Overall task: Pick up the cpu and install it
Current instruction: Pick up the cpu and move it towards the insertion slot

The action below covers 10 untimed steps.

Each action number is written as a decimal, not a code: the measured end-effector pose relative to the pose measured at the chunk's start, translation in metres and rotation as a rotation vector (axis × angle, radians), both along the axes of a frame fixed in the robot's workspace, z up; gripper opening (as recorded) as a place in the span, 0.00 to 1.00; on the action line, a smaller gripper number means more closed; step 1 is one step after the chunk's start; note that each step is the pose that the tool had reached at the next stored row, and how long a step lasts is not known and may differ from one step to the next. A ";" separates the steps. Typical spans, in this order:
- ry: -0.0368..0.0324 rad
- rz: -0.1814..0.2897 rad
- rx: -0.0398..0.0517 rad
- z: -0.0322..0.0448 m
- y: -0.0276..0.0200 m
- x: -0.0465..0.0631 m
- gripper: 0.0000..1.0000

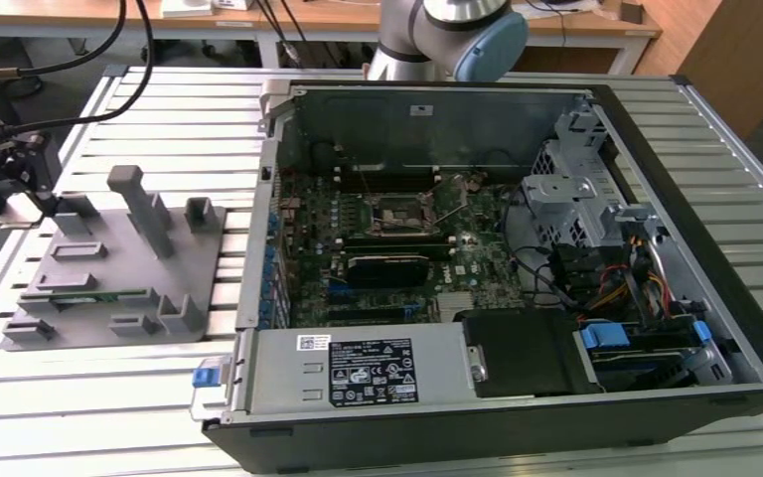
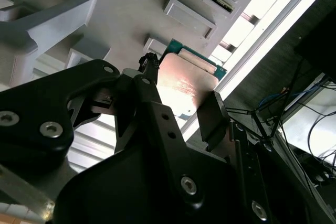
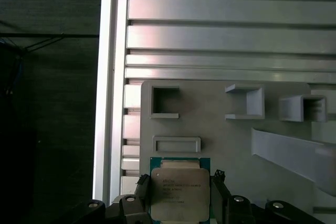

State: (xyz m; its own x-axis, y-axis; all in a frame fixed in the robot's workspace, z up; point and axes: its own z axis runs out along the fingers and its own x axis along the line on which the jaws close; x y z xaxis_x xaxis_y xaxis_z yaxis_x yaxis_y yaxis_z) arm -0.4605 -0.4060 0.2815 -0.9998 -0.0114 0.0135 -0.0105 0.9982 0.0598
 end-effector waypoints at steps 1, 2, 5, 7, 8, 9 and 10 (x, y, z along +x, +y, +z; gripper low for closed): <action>-0.0001 0.000 0.0001 0.0003 0.0000 0.000 0.54; 0.0000 0.000 0.0000 0.0008 0.0001 0.000 0.54; 0.0000 0.000 0.0000 0.0018 0.0002 0.000 0.54; 0.0000 0.000 0.0000 0.0023 0.0002 0.000 0.54; 0.0001 0.000 0.0000 0.0026 0.0003 0.000 0.54; 0.0001 0.000 0.0000 0.0029 0.0003 0.000 0.54; 0.0000 0.000 0.0000 0.0032 0.0003 0.000 0.54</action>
